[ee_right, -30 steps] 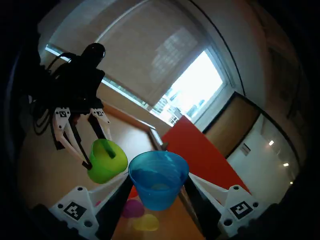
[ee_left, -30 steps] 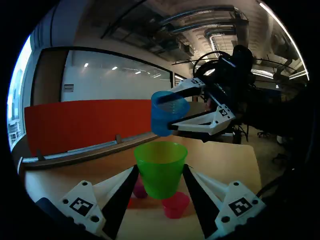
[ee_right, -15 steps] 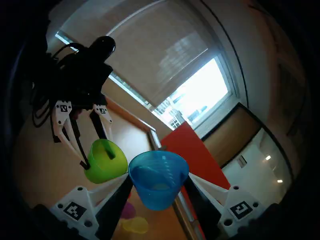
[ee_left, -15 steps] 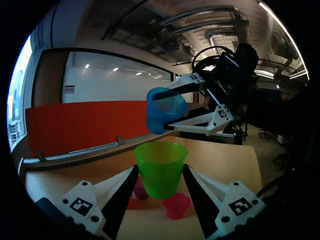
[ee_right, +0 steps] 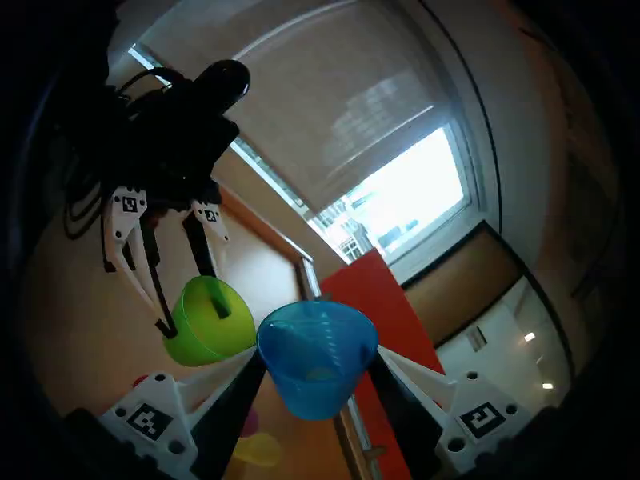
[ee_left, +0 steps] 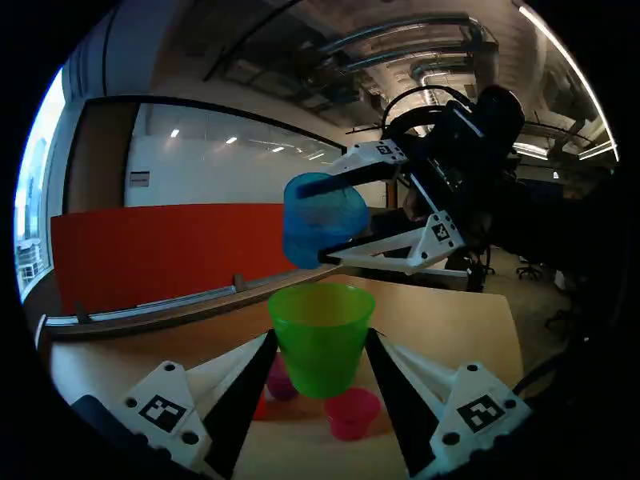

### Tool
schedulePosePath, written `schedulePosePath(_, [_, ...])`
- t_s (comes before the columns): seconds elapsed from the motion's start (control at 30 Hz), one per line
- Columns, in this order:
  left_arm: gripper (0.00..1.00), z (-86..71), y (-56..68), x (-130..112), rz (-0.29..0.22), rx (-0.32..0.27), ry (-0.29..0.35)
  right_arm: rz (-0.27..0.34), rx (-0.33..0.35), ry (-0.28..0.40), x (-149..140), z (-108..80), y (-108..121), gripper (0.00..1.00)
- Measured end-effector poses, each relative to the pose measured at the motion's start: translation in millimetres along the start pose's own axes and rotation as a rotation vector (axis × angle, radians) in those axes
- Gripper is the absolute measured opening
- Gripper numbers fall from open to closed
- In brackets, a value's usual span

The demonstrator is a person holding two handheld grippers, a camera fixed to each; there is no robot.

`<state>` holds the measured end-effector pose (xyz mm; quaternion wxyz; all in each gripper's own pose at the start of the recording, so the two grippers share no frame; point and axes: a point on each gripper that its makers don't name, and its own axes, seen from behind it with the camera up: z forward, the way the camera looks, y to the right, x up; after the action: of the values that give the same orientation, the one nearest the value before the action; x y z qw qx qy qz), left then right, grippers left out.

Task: Pour water

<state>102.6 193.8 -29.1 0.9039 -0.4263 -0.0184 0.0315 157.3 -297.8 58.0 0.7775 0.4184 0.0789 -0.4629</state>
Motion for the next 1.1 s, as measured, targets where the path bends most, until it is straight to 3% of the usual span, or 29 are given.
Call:
schedulePosePath(0.8, [0.80, 2.9, 2.9, -0.2, -0.005, -0.005, 0.010, -0.151, -0.004, -0.013, 9.7, 12.6, -0.1, 0.89])
schedulePosePath(1.1, [0.80, 2.4, 6.4, 0.6, -0.002, -0.011, 0.014, -0.178, -0.011, -0.018, 10.3, 14.7, -0.3, 0.89])
